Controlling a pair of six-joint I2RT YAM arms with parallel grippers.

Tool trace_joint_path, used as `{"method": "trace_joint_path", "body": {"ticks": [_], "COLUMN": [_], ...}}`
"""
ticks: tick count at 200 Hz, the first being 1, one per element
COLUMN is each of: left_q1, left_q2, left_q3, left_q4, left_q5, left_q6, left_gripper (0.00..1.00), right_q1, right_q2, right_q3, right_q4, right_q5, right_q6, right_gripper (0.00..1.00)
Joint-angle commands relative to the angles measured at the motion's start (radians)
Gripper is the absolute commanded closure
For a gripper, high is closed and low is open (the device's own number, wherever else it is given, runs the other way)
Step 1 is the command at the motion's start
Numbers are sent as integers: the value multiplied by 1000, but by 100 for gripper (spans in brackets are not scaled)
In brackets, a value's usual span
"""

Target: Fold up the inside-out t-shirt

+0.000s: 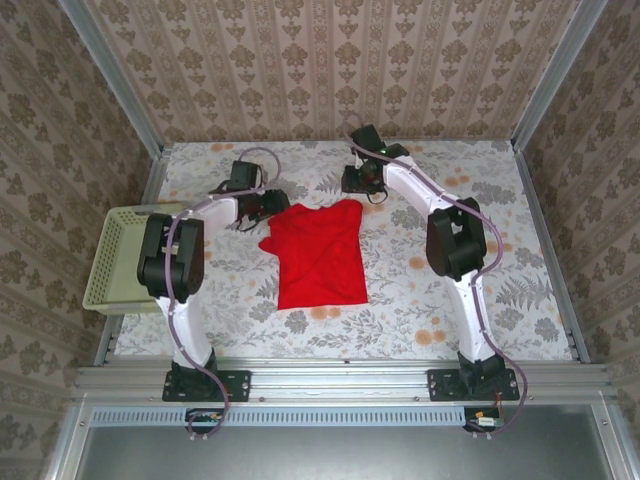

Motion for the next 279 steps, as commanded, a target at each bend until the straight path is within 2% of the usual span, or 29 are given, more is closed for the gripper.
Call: {"method": "trace_joint_path", "body": {"ticks": [1, 18, 32, 72, 106, 133, 150, 172, 195, 222, 249, 279], "left_q1": [9, -1, -12, -54, -87, -94, -103, -110, -124, -164, -183, -183], "left_q2": [-54, -135, -224, -372, -315, -245, -216, -190, -211, -287, -346, -379], "left_q3": [51, 15, -81, -312, -334, -336, -324, -294, -301, -302, -337, -391], "left_q4": [-187, -304, -311, -157, -71, 21, 60, 68, 101, 90, 145, 273], "left_q5": [-103, -197, -223, -121, -78, -17, 4, 19, 37, 3, 19, 87], "left_q6": [21, -9, -54, -180, -223, -254, -252, -236, -236, -210, -216, -253], "left_gripper": [32, 25, 21, 18, 22, 30, 41, 51, 66, 81, 90, 91], "right_q1": [-7, -4, 7, 28, 28, 28, 27, 25, 19, 20, 19, 16], "right_q2": [-21, -94, -184, -379, -457, -463, -444, -413, -378, -351, -342, -329], "right_q3": [31, -62, -191, -524, -712, -778, -797, -806, -805, -798, -789, -776], "right_q4": [-81, -63, -17, 122, 222, 263, 273, 282, 291, 294, 289, 284], "right_q5": [34, 41, 39, 23, 23, 16, 22, 34, 28, 24, 33, 38], "right_q6": [-22, -25, -14, 55, 113, 133, 133, 136, 129, 124, 118, 115], "right_gripper": [56, 54, 52, 43, 40, 39, 39, 39, 39, 39, 39, 39]}}
